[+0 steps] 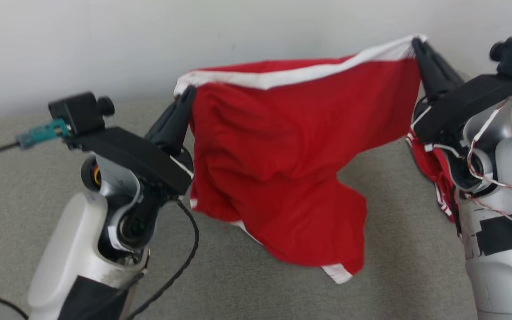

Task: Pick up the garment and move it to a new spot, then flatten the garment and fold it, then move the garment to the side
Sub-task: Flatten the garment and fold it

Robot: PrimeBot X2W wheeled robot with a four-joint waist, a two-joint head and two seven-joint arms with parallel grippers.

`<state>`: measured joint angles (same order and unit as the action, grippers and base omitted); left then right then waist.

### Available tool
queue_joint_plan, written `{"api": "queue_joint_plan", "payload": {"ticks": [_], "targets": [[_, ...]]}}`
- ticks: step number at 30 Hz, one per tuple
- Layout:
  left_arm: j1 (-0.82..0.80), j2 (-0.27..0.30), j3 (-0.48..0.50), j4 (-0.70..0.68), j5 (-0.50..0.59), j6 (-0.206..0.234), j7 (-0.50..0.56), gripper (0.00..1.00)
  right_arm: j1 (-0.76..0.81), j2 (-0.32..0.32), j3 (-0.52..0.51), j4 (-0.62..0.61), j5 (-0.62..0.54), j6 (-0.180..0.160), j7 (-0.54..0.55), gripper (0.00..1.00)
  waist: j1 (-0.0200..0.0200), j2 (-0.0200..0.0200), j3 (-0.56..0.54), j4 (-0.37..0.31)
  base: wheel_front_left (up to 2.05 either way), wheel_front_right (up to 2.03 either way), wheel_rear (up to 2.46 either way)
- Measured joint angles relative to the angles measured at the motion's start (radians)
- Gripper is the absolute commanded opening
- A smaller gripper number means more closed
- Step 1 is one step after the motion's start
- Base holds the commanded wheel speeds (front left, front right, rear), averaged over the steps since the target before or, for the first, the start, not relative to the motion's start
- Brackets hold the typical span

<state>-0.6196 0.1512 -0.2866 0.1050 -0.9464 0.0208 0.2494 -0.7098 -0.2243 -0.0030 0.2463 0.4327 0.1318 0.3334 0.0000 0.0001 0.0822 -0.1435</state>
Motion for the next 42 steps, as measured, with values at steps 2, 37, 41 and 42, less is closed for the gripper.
{"api": "queue_joint_plan", "payload": {"ticks": [2, 37, 41, 42], "targets": [[-0.03, 0.011, 0.004, -0.029, -0.026, -0.004, 0.038, 0.0, -0.019, 0.006, -0.007, -0.025, -0.003, 0.0, -0.021, 0.0, 0.0, 0.0, -0.002, -0.011, 0.0, 0.0, 0.0], [-0.865, 0.001, 0.117, 0.314, 0.113, -0.116, -0.339, 0.0, -0.9, 0.05, 0.053, 0.331, -0.253, 0.0, -0.494, 0.0, 0.0003, 0.0001, 0.476, -0.051, 0.0, 0.0, 0.0], [-0.912, 0.006, 0.096, 0.366, 0.133, -0.136, -0.399, 0.0, -0.923, 0.048, 0.106, 0.384, -0.275, 0.0, -0.519, 0.0, 0.0002, 0.0001, 0.548, -0.056, 0.0, 0.0, 0.0], [-0.908, 0.009, 0.086, 0.385, 0.136, -0.137, -0.408, 0.0, -0.914, 0.046, 0.13, 0.396, -0.28, 0.0, -0.523, 0.0, 0.0003, 0.0001, 0.565, -0.058, 0.0, 0.0, 0.0]]}}
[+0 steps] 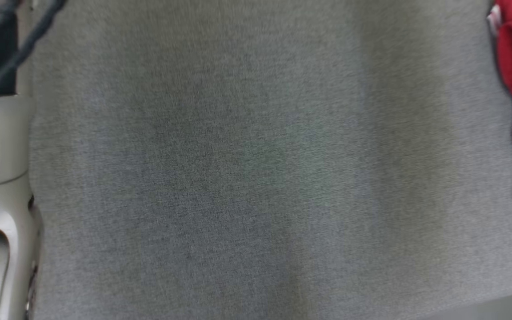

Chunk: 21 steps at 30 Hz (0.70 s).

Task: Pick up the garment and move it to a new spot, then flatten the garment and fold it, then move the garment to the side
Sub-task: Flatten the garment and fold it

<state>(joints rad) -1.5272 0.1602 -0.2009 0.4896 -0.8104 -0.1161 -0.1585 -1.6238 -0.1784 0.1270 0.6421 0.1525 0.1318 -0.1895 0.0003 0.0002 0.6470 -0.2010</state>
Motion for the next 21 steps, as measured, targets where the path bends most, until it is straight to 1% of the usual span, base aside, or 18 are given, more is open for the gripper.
{"api": "queue_joint_plan", "payload": {"ticks": [2, 3, 4, 5, 6, 8, 11, 16, 19, 21], "targets": [[0.037, 0.005, -0.017, 0.036, -0.003, -0.007, -0.025, 0.0, 0.035, -0.006, 0.042, 0.022, -0.003, 0.0, -0.009, 0.0, 0.0001, 0.0, 0.03, -0.001, 0.0, 0.0, 0.0], [0.037, 0.005, -0.017, 0.036, -0.003, -0.007, -0.025, 0.0, 0.035, -0.006, 0.042, 0.022, -0.003, 0.0, -0.009, 0.0, 0.0001, 0.0, 0.03, -0.001, 0.0, 0.0, 0.0], [0.094, 0.014, -0.044, 0.071, -0.007, -0.008, -0.037, 0.0, 0.086, -0.011, 0.08, 0.034, 0.026, 0.0, -0.013, 0.0, 0.0001, 0.0001, 0.053, 0.001, 0.0, 0.0, 0.0], [0.094, 0.014, -0.044, 0.071, -0.007, -0.008, -0.037, 0.0, 0.086, -0.011, 0.08, 0.034, 0.026, 0.0, -0.013, 0.0, 0.0001, 0.0001, 0.053, 0.001, 0.0, 0.0, 0.0], [0.124, 0.014, -0.059, 0.079, -0.012, -0.008, -0.045, 0.0, 0.114, -0.018, 0.107, 0.033, 0.041, 0.0, -0.012, 0.0, 0.0003, 0.0001, 0.059, 0.003, 0.0, 0.0, 0.0], [0.177, 0.022, -0.115, 0.071, -0.035, -0.009, -0.047, 0.0, 0.171, -0.035, 0.153, 0.023, 0.08, 0.0, 0.009, 0.0, 0.0002, 0.0002, 0.062, 0.01, 0.0, 0.0, 0.0], [0.273, 0.051, -0.188, 0.031, -0.077, -0.013, -0.05, 0.0, 0.265, -0.073, 0.211, -0.032, 0.155, 0.0, 0.066, 0.0, -0.0003, 0.0, 0.047, 0.015, 0.0, 0.0, 0.0], [0.477, 0.109, -0.255, -0.04, -0.181, -0.013, -0.046, 0.0, 0.438, -0.163, 0.218, -0.165, 0.239, 0.0, 0.155, 0.0, -0.0003, 0.0001, -0.013, 0.023, 0.0, 0.0, 0.0], [0.578, 0.136, -0.279, -0.074, -0.225, -0.013, -0.034, 0.0, 0.541, -0.196, 0.197, -0.247, 0.272, 0.0, 0.225, 0.0, -0.0007, -0.0004, -0.063, 0.026, 0.0, 0.0, 0.0], [0.648, 0.144, -0.289, -0.089, -0.249, -0.014, -0.023, 0.0, 0.616, -0.216, 0.17, -0.295, 0.282, 0.0, 0.268, 0.0, -0.0006, -0.0004, -0.098, 0.028, 0.0, 0.0, 0.0]]}}
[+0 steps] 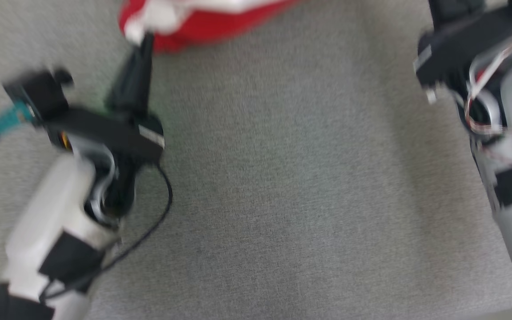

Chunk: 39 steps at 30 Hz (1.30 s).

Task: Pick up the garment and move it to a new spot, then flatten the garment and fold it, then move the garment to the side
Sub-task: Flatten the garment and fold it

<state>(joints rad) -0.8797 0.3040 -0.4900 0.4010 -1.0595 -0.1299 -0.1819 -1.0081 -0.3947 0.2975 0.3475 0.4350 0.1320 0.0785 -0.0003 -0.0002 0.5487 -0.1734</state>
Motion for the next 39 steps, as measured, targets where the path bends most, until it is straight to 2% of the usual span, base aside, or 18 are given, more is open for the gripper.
{"api": "queue_joint_plan", "payload": {"ticks": [8, 11, 14, 17, 24, 31, 35, 39], "targets": [[0.235, -0.007, -0.042, -0.039, -0.091, 0.008, 0.053, 0.0, 0.281, -0.046, -0.084, -0.191, -0.005, 0.0, 0.194, 0.0, -0.0001, 0.0, -0.153, 0.012, 0.0, 0.0, 0.0], [0.334, -0.021, -0.075, -0.045, -0.107, 0.026, 0.068, 0.0, 0.436, -0.069, -0.131, -0.28, 0.02, 0.0, 0.343, 0.0, 0.0, 0.0, -0.232, 0.022, 0.0, 0.0, 0.0], [0.396, -0.03, -0.105, -0.058, -0.108, 0.054, 0.086, 0.0, 0.561, -0.092, -0.176, -0.359, 0.038, 0.0, 0.456, 0.0, -0.0001, -0.0001, -0.291, 0.032, 0.0, 0.0, 0.0], [0.463, -0.012, -0.126, -0.077, -0.09, 0.106, 0.086, 0.0, 0.688, -0.101, -0.202, -0.438, 0.047, 0.0, 0.566, 0.0, -0.0001, -0.0001, -0.346, 0.041, 0.0, 0.0, 0.0], [0.644, 0.034, -0.144, -0.164, -0.099, 0.193, 0.095, 0.0, 0.96, -0.077, -0.288, -0.545, 0.059, 0.0, 0.755, 0.0, -0.0001, -0.0001, -0.449, 0.057, 0.0, 0.0, 0.0], [0.77, 0.074, -0.176, -0.234, -0.096, 0.258, 0.114, 0.0, 1.165, -0.035, -0.345, -0.633, 0.1, 0.0, 0.887, 0.0, 0.0001, 0.0, -0.506, 0.075, 0.0, 0.0, 0.0], [0.825, 0.085, -0.199, -0.281, -0.111, 0.263, 0.148, 0.0, 1.232, -0.019, -0.371, -0.675, 0.11, 0.0, 0.938, 0.0, 0.0002, 0.0001, -0.514, 0.088, 0.0, 0.0, 0.0], [0.843, 0.097, -0.19, -0.326, -0.113, 0.264, 0.135, 0.0, 1.227, -0.025, -0.376, -0.709, 0.09, 0.0, 0.908, 0.0, 0.0002, 0.0001, -0.509, 0.094, 0.0, 0.0, 0.0]]}}
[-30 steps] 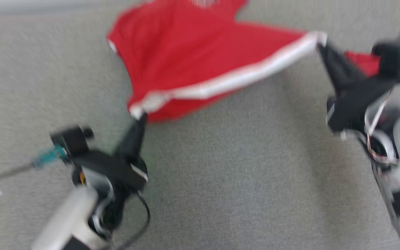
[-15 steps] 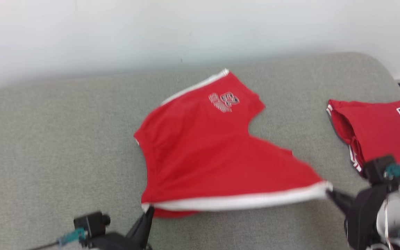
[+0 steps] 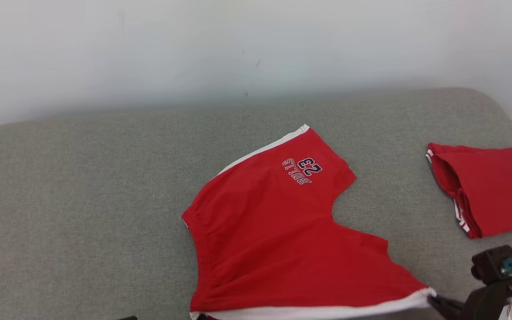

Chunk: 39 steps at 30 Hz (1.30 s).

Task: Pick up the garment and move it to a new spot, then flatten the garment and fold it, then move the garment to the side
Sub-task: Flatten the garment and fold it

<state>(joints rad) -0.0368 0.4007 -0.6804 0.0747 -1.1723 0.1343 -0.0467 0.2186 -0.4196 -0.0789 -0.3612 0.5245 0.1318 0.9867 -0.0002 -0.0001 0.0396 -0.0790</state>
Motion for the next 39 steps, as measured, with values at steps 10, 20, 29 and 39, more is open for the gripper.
{"api": "queue_joint_plan", "payload": {"ticks": [10, 20, 29, 39], "targets": [[-0.159, -0.077, 0.042, 0.065, 0.002, -0.012, -0.026, 0.0, -0.306, -0.129, 0.117, 0.148, -0.136, 0.0, -0.176, 0.0, 0.0003, 0.0002, 0.057, 0.028, 0.0, 0.0, 0.0], [-0.373, -0.151, 0.077, 0.166, 0.012, -0.007, -0.031, 0.0, -0.731, -0.141, 0.3, 0.485, -0.248, 0.0, -0.335, 0.0, 0.0004, 0.0003, 0.166, 0.068, 0.0, 0.0, 0.0], [-0.526, -0.217, 0.069, 0.18, 0.022, 0.007, 0.004, 0.0, -0.989, -0.128, 0.351, 0.735, -0.305, 0.0, -0.484, 0.0, 0.0005, 0.0003, 0.27, 0.117, 0.0, 0.0, 0.0], [-0.574, -0.257, 0.1, 0.197, 0.007, 0.042, -0.005, 0.0, -1.179, -0.077, 0.407, 0.944, -0.336, 0.0, -0.573, 0.0, 0.0004, 0.0003, 0.363, 0.183, 0.0, 0.0, 0.0]]}}
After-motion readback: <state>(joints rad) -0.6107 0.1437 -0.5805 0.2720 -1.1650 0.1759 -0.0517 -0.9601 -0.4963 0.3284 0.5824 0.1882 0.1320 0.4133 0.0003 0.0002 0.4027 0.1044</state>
